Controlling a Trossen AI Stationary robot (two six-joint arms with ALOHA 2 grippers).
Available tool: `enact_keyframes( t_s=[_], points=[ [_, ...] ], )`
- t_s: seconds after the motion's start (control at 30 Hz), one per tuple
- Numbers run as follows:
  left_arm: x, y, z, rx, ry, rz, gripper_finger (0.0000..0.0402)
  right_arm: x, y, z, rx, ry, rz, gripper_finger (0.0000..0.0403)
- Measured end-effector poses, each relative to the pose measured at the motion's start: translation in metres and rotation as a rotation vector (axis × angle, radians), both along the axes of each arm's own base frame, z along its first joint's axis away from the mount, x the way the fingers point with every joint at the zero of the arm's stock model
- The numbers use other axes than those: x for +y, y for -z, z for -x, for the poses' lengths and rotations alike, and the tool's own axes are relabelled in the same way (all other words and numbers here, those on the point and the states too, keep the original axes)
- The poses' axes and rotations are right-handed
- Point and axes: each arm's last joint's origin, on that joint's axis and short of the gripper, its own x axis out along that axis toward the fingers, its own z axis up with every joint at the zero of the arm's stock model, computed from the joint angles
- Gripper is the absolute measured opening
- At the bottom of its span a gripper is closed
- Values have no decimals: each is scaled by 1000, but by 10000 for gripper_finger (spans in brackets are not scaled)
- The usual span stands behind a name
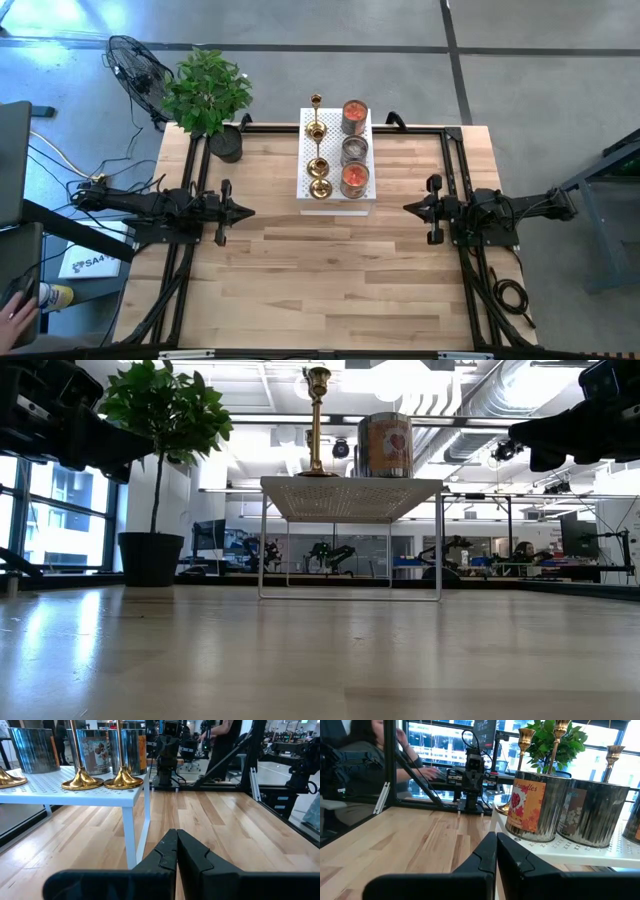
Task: Pick & Place candle stick holders
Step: Return to Home Position
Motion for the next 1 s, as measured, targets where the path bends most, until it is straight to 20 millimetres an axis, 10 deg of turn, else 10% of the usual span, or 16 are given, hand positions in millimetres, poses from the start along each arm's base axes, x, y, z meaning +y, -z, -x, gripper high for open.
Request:
enact_keyframes(
  t_s=[1.0],
  points=[
    [0, 0, 0, 0, 0, 0, 1, 0, 0, 0, 0, 0, 0, 3]
  ],
)
